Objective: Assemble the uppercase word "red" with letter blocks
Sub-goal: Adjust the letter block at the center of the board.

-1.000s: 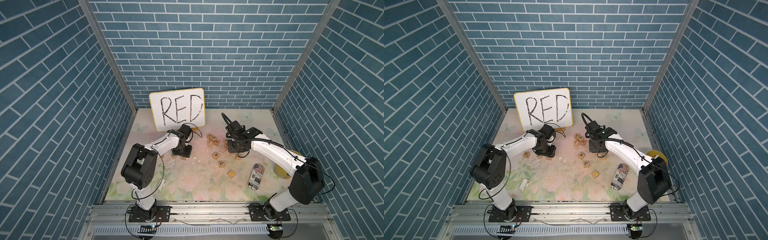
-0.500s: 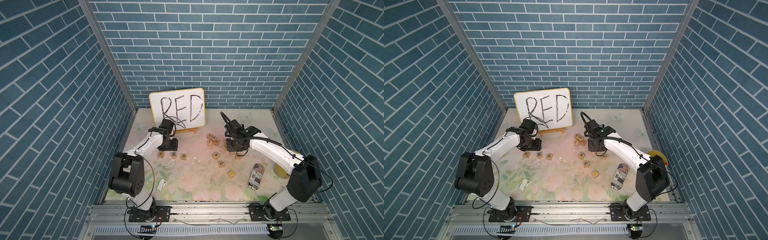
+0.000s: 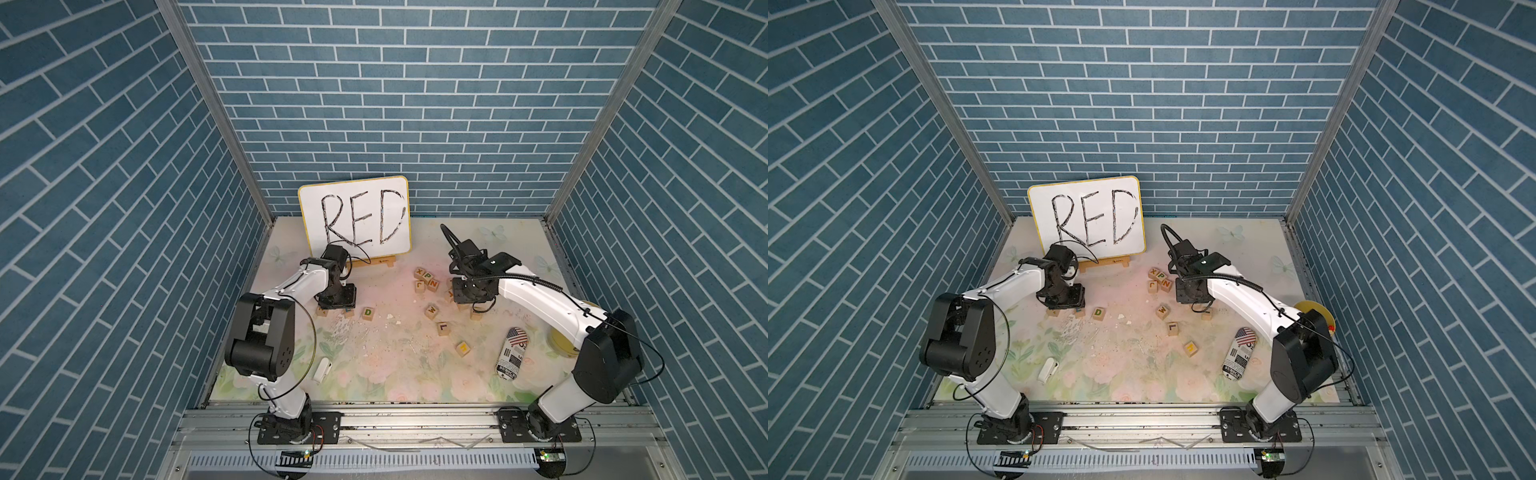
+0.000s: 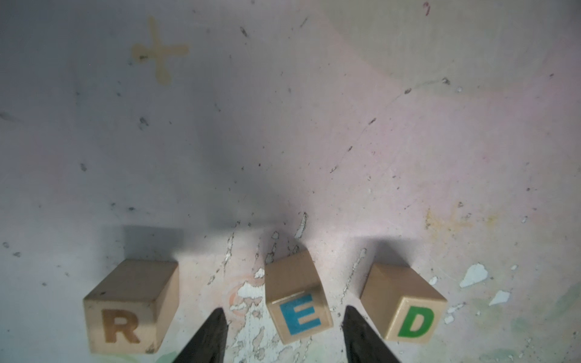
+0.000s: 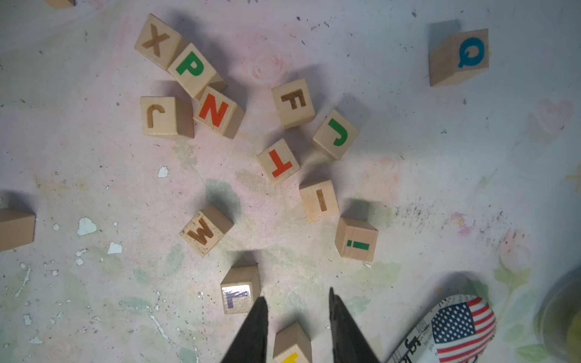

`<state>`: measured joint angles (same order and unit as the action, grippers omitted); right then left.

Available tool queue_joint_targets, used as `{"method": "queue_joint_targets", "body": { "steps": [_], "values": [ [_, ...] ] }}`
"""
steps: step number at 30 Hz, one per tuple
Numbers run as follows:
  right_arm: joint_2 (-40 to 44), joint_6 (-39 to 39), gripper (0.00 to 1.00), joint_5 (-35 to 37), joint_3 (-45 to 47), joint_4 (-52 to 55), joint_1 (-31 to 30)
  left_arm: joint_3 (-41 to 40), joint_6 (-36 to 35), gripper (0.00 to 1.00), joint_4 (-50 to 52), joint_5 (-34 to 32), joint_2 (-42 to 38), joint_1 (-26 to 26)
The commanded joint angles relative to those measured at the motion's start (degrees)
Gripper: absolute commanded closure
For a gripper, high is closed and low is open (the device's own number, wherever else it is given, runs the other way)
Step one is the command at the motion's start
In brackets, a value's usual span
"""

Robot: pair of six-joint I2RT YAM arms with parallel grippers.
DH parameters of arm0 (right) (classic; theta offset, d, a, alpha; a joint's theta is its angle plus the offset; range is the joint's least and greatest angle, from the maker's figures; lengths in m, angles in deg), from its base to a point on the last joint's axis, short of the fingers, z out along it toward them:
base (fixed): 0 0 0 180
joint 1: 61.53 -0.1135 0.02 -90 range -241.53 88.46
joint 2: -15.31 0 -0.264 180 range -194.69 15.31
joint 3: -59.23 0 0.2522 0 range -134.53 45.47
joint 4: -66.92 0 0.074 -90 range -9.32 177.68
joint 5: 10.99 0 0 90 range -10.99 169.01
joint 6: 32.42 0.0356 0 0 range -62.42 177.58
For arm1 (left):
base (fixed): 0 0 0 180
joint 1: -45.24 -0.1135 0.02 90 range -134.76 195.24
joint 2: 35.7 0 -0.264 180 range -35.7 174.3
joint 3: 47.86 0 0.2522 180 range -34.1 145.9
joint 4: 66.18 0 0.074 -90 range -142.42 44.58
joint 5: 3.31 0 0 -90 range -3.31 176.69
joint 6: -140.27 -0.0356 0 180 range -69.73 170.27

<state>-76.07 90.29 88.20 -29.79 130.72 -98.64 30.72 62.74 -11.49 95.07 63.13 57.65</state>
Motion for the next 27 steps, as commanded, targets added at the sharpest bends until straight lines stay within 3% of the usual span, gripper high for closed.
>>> {"method": "queue_joint_targets", "body": {
  "steps": [1, 18, 23, 27],
  "values": [
    [-0.7, 0.3, 0.65, -0.1, -0.7, -0.1, 0.0, -0.7, 0.1, 0.40, -0.3, 1.0, 1.5, 0.3],
    [-0.3, 0.1, 0.65, 0.0, 0.5, -0.4, 0.0, 0.4, -1.6, 0.60, 0.0, -2.7, 5.3, 1.1],
    [-0.4, 0.1, 0.63, 0.2, 0.3, -0.5, 0.0, 1.4, -3.0, 0.39, 0.7, -3.7, 5.0, 1.2],
    [0.7, -0.6, 0.56, 1.3, 0.7, -2.2, 0.0, 4.3, -5.4, 0.26, 2.6, -3.6, 3.7, 1.9]
  ]
}}
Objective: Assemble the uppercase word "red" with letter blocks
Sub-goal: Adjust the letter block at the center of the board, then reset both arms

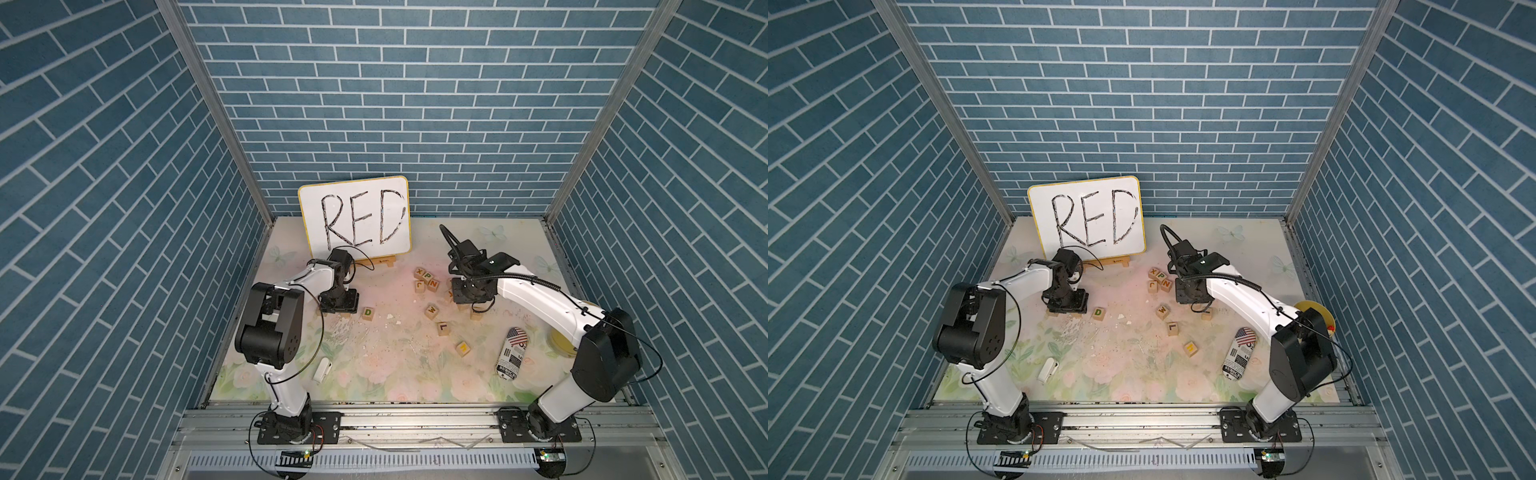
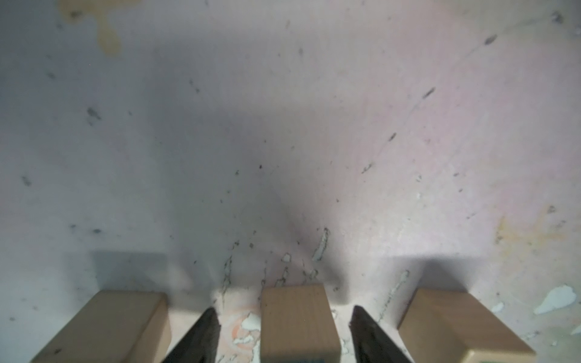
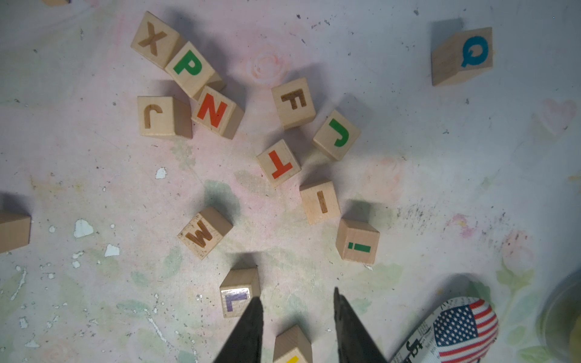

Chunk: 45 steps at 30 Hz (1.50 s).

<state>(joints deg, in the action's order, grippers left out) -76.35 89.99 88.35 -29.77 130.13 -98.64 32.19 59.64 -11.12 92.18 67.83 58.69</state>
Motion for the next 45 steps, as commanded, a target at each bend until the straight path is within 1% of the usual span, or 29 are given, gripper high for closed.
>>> {"method": "queue_joint_targets", "body": {
  "steps": [1, 5, 6, 8, 9, 10, 11, 13, 14, 16, 17, 18, 20, 21, 23, 26, 27, 29, 30, 32, 33, 34, 35, 37, 38, 40, 41, 43, 45],
  "values": [
    [1.7, -1.1, 0.54, 1.0, 1.4, -3.3, 0.0, 3.9, -3.0, 0.25, 3.0, -0.3, -1.6, 1.1],
    [5.6, -7.7, 0.47, 0.2, 5.5, -13.8, 0.2, 8.3, -6.6, 0.21, 4.9, -1.4, -6.5, 2.6],
    [6.3, -10.0, 0.43, -1.2, 6.3, -16.6, 0.3, 9.7, -8.1, 0.21, 5.0, -2.3, -8.0, 2.8],
    [5.9, -13.3, 0.34, -4.5, 5.9, -19.1, 1.0, 11.4, -10.8, 0.18, 3.0, -3.7, -11.5, 2.6],
    [4.7, -14.6, 0.33, -5.5, 4.8, -19.0, 1.4, 11.2, -12.0, 0.15, 0.8, -5.1, -13.9, 2.4],
    [3.5, -16.9, 0.33, -6.1, 3.9, -19.2, 1.7, 10.1, -12.9, 0.07, -2.1, -5.4, -16.8, 1.8],
    [3.1, -18.7, 0.32, -6.6, 4.1, -20.4, 1.6, 8.4, -13.6, 0.01, -5.5, -5.0, -19.6, 1.2],
    [4.3, -20.6, 0.31, -7.0, 6.9, -26.0, 2.0, 3.0, -15.0, 0.01, -13.7, -4.9, -26.3, -0.4],
    [5.7, -21.3, 0.31, -7.7, 9.2, -29.8, 2.6, -1.1, -15.3, 0.01, -19.4, -5.6, -29.9, -1.4],
    [9.4, -22.3, 0.29, -8.3, 15.0, -38.4, 4.1, -8.3, -15.4, 0.01, -28.1, -8.5, -35.2, -3.1],
    [11.6, -22.3, 0.22, -7.5, 18.1, -43.0, 5.1, -11.3, -15.3, 0.01, -31.0, -7.4, -36.5, -4.4],
    [13.7, -21.8, 0.20, -7.1, 21.1, -46.8, 6.3, -13.9, -14.9, 0.01, -32.9, -5.7, -37.1, -6.2],
    [16.8, -21.3, 0.20, -5.6, 25.0, -50.8, 8.9, -19.4, -13.2, 0.01, -37.0, -0.2, -38.1, -10.0],
    [18.2, -21.3, 0.20, -4.3, 26.2, -51.5, 10.2, -23.2, -12.6, 0.01, -40.7, 1.3, -38.4, -11.4],
    [20.1, -21.8, 0.20, -0.8, 28.4, -51.4, 12.3, -30.9, -11.9, 0.01, -50.0, 3.7, -38.5, -13.1],
    [23.7, -23.5, 0.20, 3.3, 33.6, -52.8, 15.6, -42.0, -12.6, 0.01, -69.5, 4.4, -36.4, -13.8],
    [25.3, -24.0, 0.19, 3.4, 35.7, -53.1, 17.5, -45.1, -13.7, 0.01, -76.6, 4.8, -34.9, -13.9],
    [28.1, -24.4, 0.20, 6.1, 40.0, -54.4, 20.5, -48.7, -15.4, 0.01, -87.2, 5.2, -30.6, -13.9],
    [29.9, -24.3, 0.19, 7.3, 42.9, -56.0, 22.0, -49.3, -15.8, 0.01, -90.3, 5.3, -28.3, -14.0],
    [33.0, -24.3, 0.18, 9.8, 48.5, -59.7, 24.9, -49.8, -15.4, 0.01, -94.6, 6.3, -24.2, -14.7],
    [34.1, -23.1, 0.12, 11.7, 49.5, -59.8, 26.3, -50.0, -15.4, 0.01, -97.1, 7.4, -22.0, -14.9],
    [35.4, -22.2, 0.11, 12.3, 50.5, -60.2, 28.2, -50.3, -15.4, 0.01, -98.7, 7.7, -20.6, -15.0],
    [36.6, -22.6, 0.11, 10.6, 52.0, -61.9, 29.5, -50.5, -15.4, 0.01, -100.5, 7.6, -18.9, -15.0],
    [37.1, -24.2, 0.10, 9.4, 54.4, -65.8, 30.7, -50.5, -15.2, 0.01, -102.9, 7.4, -16.4, -15.1],
    [36.4, -24.9, 0.10, 9.2, 55.2, -67.3, 31.1, -50.6, -14.8, 0.01, -103.9, 7.3, -15.6, -15.2],
    [33.9, -26.1, 0.10, 9.1, 57.0, -71.6, 32.0, -50.3, -15.6, 0.01, -101.7, 7.8, -16.6, -15.2],
    [32.3, -26.7, 0.10, 8.6, 57.8, -74.6, 32.9, -50.6, -15.3, 0.01, -103.3, 8.0, -16.2, -15.2],
    [28.5, -26.6, 0.10, 5.3, 58.1, -79.6, 35.2, -51.2, -15.6, 0.01, -103.7, 8.9, -16.4, -15.2],
    [22.9, -27.0, 0.10, 4.8, 57.6, -85.7, 36.0, -51.8, -15.7, 0.01, -105.5, 9.6, -16.0, -15.2]
  ]
}}
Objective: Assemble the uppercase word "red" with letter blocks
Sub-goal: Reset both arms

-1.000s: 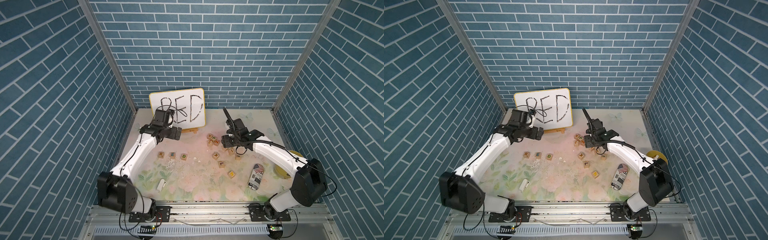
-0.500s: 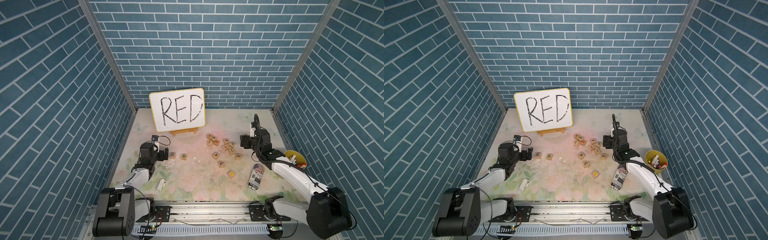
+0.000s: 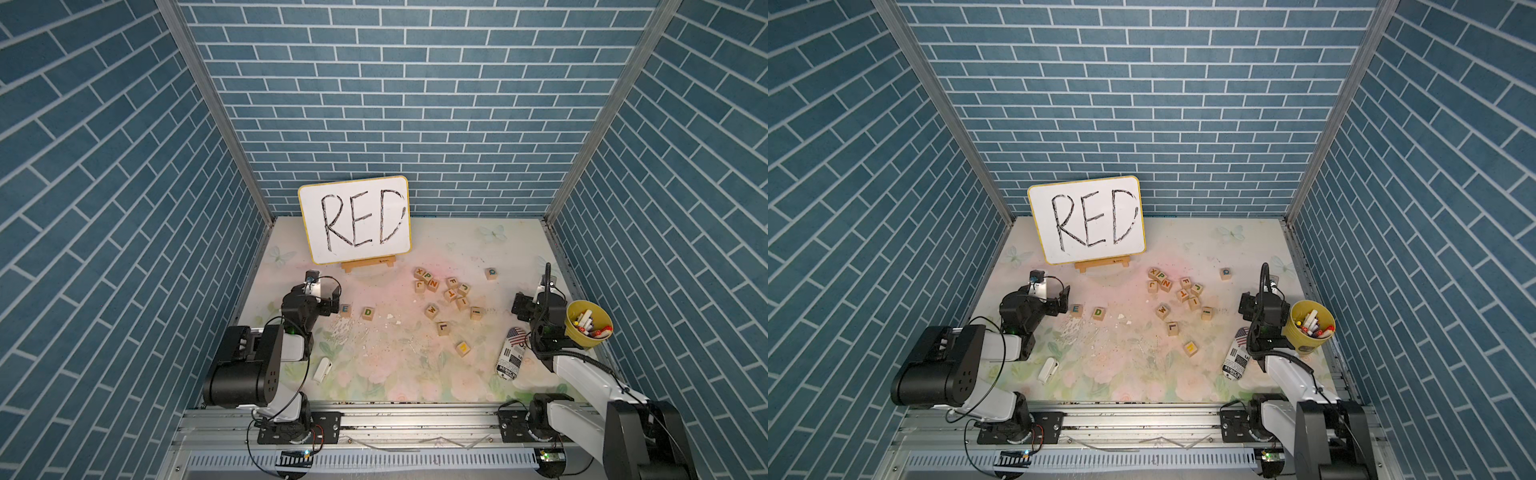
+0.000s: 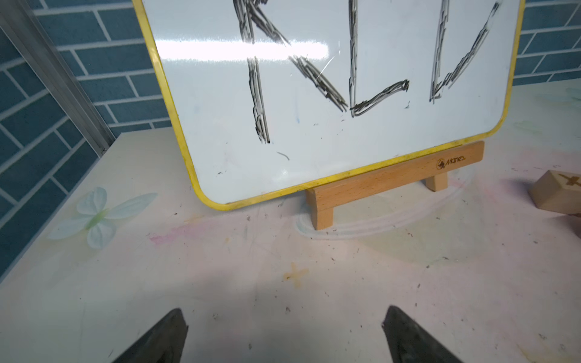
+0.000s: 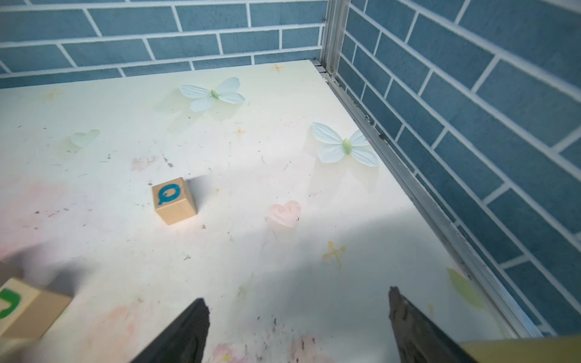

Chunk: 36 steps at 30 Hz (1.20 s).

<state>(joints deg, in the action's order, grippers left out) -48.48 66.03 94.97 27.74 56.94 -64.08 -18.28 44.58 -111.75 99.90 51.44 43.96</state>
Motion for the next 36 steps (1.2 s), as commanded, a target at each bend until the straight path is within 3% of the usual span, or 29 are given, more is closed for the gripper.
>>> {"method": "queue_joint_targets", "body": {
  "steps": [1, 9, 14, 36],
  "values": [
    [-7.8, -2.8, 0.10, -2.3, -0.2, -15.6, 1.9, -1.4, -0.7, 0.01, -4.9, 1.9, 0.4, -0.5],
    [-23.4, -6.4, 0.09, -8.9, -4.9, -24.3, 2.6, 1.1, -1.4, 0.01, 0.2, 3.4, 0.0, -0.5],
    [-23.6, -5.7, 0.01, -11.1, -5.7, -22.5, 4.0, 5.5, -1.0, 0.01, 8.0, 2.2, 0.3, -0.6],
    [-23.7, -5.4, 0.01, -11.4, -5.2, -23.5, 4.4, 5.4, -1.2, 0.01, 7.9, 2.6, 0.5, -0.5]
  ]
}}
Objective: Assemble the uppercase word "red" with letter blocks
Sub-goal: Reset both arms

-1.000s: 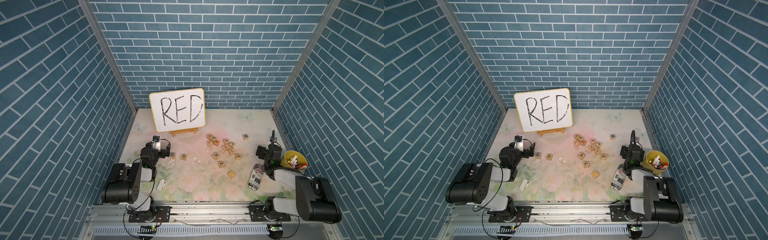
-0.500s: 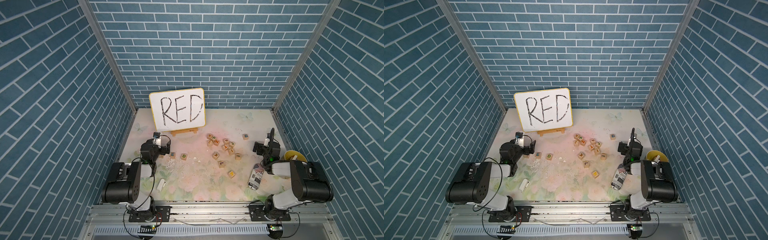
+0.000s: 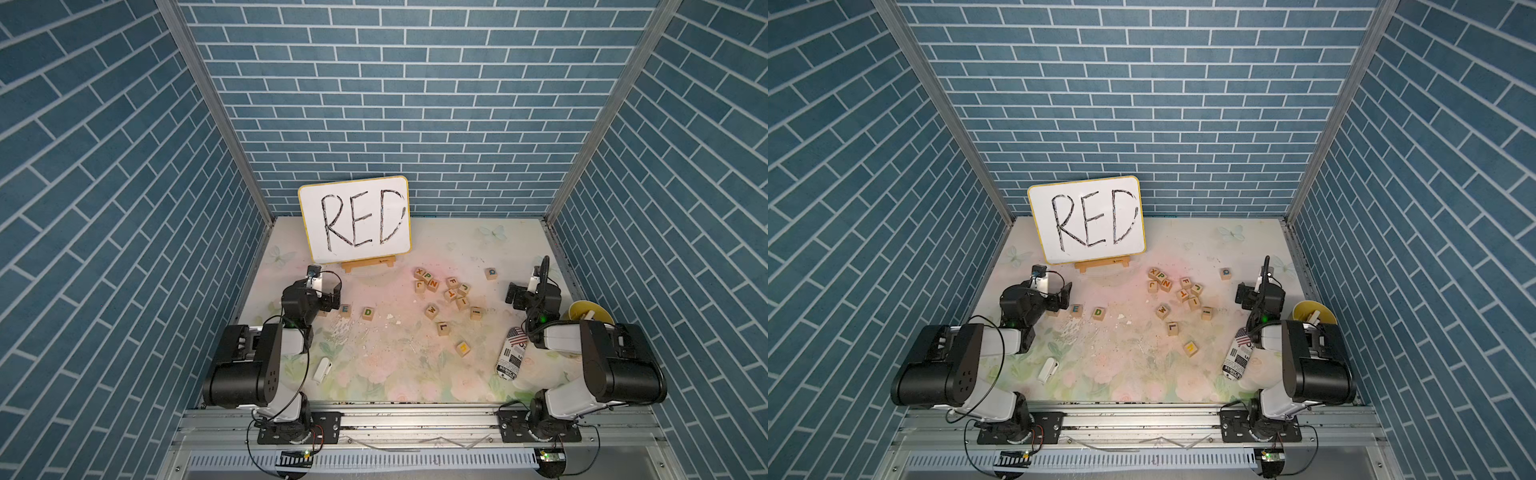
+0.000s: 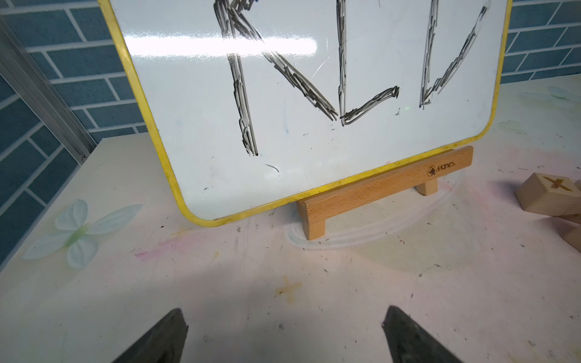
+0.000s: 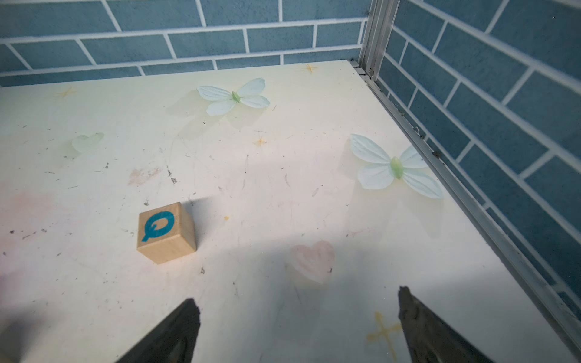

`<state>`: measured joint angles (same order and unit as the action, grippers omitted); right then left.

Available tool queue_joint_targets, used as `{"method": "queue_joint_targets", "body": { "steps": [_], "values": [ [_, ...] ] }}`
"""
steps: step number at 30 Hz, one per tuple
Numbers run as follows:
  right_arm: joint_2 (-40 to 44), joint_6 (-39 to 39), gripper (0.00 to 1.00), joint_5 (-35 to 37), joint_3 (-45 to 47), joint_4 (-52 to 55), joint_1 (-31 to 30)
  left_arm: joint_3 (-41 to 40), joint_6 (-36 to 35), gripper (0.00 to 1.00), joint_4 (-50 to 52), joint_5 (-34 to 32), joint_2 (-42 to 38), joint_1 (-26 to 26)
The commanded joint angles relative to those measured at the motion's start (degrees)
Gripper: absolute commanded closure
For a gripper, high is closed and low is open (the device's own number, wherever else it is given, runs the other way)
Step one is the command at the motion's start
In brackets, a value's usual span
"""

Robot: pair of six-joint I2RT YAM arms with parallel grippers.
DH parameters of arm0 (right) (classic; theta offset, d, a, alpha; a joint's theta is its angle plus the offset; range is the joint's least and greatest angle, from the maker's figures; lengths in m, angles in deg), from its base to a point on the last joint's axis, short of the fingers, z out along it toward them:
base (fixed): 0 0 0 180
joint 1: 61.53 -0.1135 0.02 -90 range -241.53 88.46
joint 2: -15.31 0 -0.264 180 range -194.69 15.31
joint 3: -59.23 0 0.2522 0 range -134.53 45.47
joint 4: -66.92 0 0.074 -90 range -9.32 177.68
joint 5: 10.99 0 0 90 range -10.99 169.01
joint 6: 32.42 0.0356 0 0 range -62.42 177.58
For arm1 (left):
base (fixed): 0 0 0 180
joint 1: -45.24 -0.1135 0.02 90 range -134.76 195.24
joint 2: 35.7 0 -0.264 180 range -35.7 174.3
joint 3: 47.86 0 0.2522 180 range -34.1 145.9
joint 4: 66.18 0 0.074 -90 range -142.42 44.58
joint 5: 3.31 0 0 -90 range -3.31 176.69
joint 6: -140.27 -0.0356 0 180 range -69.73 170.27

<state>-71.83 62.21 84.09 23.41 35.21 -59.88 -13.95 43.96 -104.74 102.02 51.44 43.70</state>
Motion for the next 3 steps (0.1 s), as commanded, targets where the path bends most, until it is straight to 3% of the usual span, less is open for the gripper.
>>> {"method": "queue_joint_targets", "body": {
  "steps": [1, 3],
  "values": [
    [-0.4, -1.5, 0.01, -0.6, -0.9, -1.7, 0.2, 1.1, -0.5, 0.01, 0.9, 0.5, 0.5, -0.3],
    [-0.4, -1.5, 0.01, -0.6, -1.0, -1.7, 0.2, 0.8, -0.5, 0.01, 0.5, 0.5, 0.3, -0.3]
  ]
}}
